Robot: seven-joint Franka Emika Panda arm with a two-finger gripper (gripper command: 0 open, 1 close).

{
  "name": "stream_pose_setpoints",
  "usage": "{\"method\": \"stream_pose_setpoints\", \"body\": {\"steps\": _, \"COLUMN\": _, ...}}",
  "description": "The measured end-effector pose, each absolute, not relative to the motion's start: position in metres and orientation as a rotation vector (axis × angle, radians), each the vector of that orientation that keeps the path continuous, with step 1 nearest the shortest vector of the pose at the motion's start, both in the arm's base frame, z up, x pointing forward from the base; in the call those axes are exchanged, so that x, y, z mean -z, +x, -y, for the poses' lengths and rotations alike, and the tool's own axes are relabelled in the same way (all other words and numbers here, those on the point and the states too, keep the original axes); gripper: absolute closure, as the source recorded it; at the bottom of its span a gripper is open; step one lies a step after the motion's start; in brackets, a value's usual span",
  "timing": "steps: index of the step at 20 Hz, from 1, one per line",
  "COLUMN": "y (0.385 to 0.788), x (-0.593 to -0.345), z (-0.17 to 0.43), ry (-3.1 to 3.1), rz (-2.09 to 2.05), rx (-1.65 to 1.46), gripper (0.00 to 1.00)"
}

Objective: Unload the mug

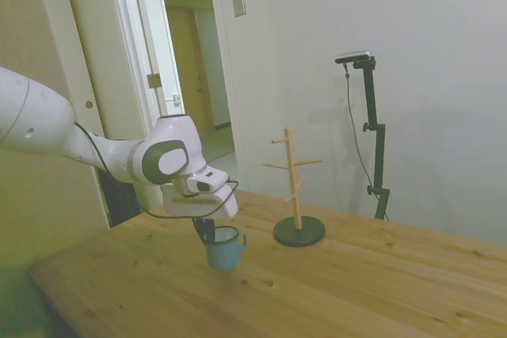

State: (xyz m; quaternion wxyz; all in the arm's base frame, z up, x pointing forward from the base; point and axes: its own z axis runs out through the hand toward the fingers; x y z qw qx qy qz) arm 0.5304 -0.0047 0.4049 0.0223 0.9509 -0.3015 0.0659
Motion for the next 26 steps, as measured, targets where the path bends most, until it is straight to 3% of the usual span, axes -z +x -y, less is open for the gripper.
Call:
{"method": "stream_pose_setpoints", "body": {"steps": 21, "y": 0.54, "x": -0.374, "z": 0.032, "ry": 2.873, "rz": 1.034, "rx": -0.325, "gripper": 1.0}}
{"method": "stream_pose_setpoints", "body": {"steps": 22, "y": 0.539, "x": -0.374, "z": 0.032, "ry": 2.874, "rz": 1.036, "rx": -0.325, "gripper": 0.0}}
{"method": "stream_pose_setpoints", "body": {"steps": 26, "y": 0.539, "x": -0.374, "z": 0.032, "ry": 2.877, "rz": 1.044, "rx": -0.323, "gripper": 0.0}}
